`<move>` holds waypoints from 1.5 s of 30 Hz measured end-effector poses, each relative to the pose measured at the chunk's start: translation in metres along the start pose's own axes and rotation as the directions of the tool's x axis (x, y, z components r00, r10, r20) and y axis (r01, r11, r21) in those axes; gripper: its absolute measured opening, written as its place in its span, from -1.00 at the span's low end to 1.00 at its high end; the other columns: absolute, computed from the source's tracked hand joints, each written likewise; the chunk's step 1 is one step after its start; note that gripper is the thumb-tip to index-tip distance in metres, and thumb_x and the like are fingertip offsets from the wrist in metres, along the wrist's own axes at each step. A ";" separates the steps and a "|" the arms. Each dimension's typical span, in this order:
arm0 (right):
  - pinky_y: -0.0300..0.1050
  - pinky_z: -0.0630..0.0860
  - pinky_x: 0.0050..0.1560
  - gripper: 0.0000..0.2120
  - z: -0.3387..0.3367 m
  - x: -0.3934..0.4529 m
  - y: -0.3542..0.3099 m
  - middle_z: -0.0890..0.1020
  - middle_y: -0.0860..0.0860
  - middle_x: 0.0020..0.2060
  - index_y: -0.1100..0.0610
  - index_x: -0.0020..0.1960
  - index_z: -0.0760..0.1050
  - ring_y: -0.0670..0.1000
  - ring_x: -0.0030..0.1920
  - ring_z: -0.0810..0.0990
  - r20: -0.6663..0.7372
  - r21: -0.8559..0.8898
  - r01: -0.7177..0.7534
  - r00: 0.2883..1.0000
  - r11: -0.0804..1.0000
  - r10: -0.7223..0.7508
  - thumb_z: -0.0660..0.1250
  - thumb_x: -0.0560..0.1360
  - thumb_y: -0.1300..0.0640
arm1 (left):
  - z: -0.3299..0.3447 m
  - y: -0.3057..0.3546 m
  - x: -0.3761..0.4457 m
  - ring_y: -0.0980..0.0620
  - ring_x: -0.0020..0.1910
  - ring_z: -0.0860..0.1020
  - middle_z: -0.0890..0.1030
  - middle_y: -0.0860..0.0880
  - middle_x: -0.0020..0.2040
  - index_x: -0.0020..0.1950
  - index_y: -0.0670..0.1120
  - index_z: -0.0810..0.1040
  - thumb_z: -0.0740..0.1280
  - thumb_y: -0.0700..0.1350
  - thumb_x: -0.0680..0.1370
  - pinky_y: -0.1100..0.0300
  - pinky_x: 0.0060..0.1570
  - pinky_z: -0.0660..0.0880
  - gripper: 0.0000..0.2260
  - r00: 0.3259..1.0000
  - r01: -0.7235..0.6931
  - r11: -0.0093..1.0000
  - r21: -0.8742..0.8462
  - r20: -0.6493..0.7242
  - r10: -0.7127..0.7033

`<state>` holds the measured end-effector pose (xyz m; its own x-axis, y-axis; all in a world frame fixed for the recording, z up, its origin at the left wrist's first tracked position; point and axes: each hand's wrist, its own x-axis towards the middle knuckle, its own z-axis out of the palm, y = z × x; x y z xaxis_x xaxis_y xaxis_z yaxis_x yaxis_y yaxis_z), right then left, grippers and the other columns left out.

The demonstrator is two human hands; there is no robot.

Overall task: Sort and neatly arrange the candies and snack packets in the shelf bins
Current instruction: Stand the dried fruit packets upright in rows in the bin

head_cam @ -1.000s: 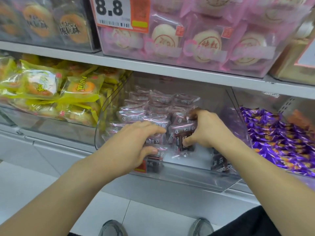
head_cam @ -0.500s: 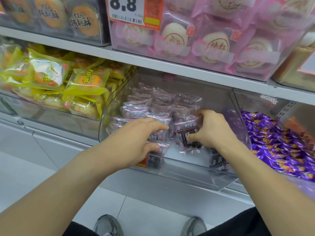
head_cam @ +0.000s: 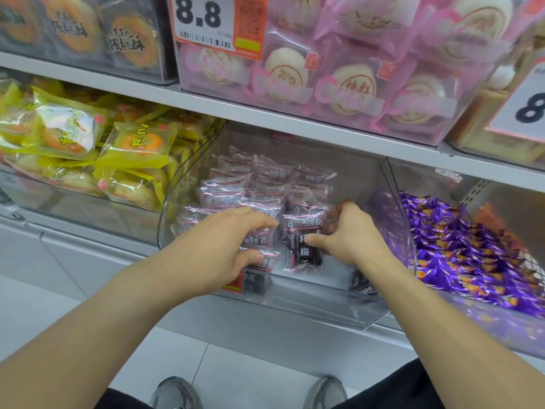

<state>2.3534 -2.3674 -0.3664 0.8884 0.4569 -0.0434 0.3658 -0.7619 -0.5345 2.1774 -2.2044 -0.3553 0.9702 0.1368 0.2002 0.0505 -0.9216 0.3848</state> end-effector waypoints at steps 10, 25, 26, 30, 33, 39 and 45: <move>-0.10 0.42 0.09 -0.07 -0.012 -0.011 -0.011 0.48 0.12 0.34 0.19 0.46 0.19 0.15 0.30 0.49 0.198 -0.179 -0.030 0.978 0.983 0.066 0.57 0.32 -0.18 | 0.002 0.001 0.000 0.20 0.33 0.40 0.48 0.20 0.33 0.43 0.18 0.38 0.39 0.16 0.51 0.29 0.30 0.31 -0.50 0.999 -0.029 0.999 0.016 -0.034 0.030; -0.15 0.39 -0.20 -0.44 -0.071 0.021 -0.014 0.54 0.03 -0.13 0.15 0.09 0.50 0.09 -0.10 0.54 0.384 -0.773 0.401 0.913 0.491 -0.142 0.67 0.20 0.05 | 0.001 0.012 0.006 0.01 0.23 0.48 0.56 0.04 0.19 0.33 0.04 0.50 0.35 0.16 0.52 0.00 0.22 0.45 -0.58 0.993 -0.007 1.000 -0.007 -0.120 0.006; -0.17 0.35 -0.19 -0.38 -0.072 0.018 -0.013 0.53 0.01 -0.12 0.12 0.17 0.49 0.08 -0.07 0.53 0.384 -0.744 0.421 0.905 0.519 -0.184 0.67 0.19 0.11 | 0.001 0.013 0.006 0.01 0.23 0.48 0.56 0.04 0.18 0.31 0.03 0.52 0.35 0.15 0.52 -0.01 0.22 0.45 -0.60 0.988 -0.017 0.999 -0.030 -0.152 0.012; -0.04 0.47 -0.07 -0.37 -0.085 -0.005 -0.009 0.42 0.01 -0.05 0.00 0.27 0.49 0.12 -0.02 0.52 0.268 -0.593 0.504 0.859 0.628 -0.437 0.54 0.25 0.31 | -0.001 0.021 0.008 0.11 0.15 0.49 0.57 0.09 0.10 0.21 0.03 0.57 0.38 0.08 0.52 0.18 0.18 0.42 -0.70 0.951 -0.065 0.986 -0.151 -0.309 0.015; 0.04 0.50 0.10 -0.31 -0.098 -0.028 -0.006 0.50 -0.01 0.07 -0.02 0.30 0.52 0.10 0.07 0.54 0.168 -0.475 0.633 0.748 0.612 -0.642 0.49 0.26 0.42 | 0.000 0.034 0.011 0.25 0.07 0.44 0.54 0.13 0.10 0.26 0.02 0.54 0.43 0.03 0.50 0.50 0.09 0.29 -0.66 0.931 -0.083 0.965 -0.250 -0.365 -0.014; -0.10 0.50 0.21 -0.43 -0.116 -0.072 -0.013 0.60 0.01 0.15 0.09 0.26 0.57 -0.02 0.20 0.57 0.030 -0.199 0.845 0.512 0.496 -0.859 0.50 0.33 0.49 | 0.003 0.056 0.017 0.34 0.29 0.42 0.46 0.22 0.33 0.47 0.08 0.33 0.47 0.19 0.40 0.42 0.28 0.30 -0.31 0.973 -0.083 0.872 -0.482 -0.229 -0.034; -0.19 0.56 0.13 -0.41 -0.111 -0.064 -0.007 0.63 -0.07 0.11 0.02 0.34 0.44 -0.08 0.10 0.63 -0.086 0.093 0.663 0.748 0.742 -0.658 0.57 0.38 0.19 | 0.006 0.059 0.017 0.37 -0.04 0.60 0.63 0.24 -0.08 0.08 0.05 0.59 0.39 -0.13 0.56 0.53 -0.07 0.46 -0.87 0.975 -0.031 0.774 -0.632 -0.191 -0.117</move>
<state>2.3253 -2.4426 -0.2661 0.4478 0.8039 0.3914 0.8351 -0.2198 -0.5042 2.1984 -2.2588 -0.3350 0.8943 0.3105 0.3223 -0.1410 -0.4879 0.8614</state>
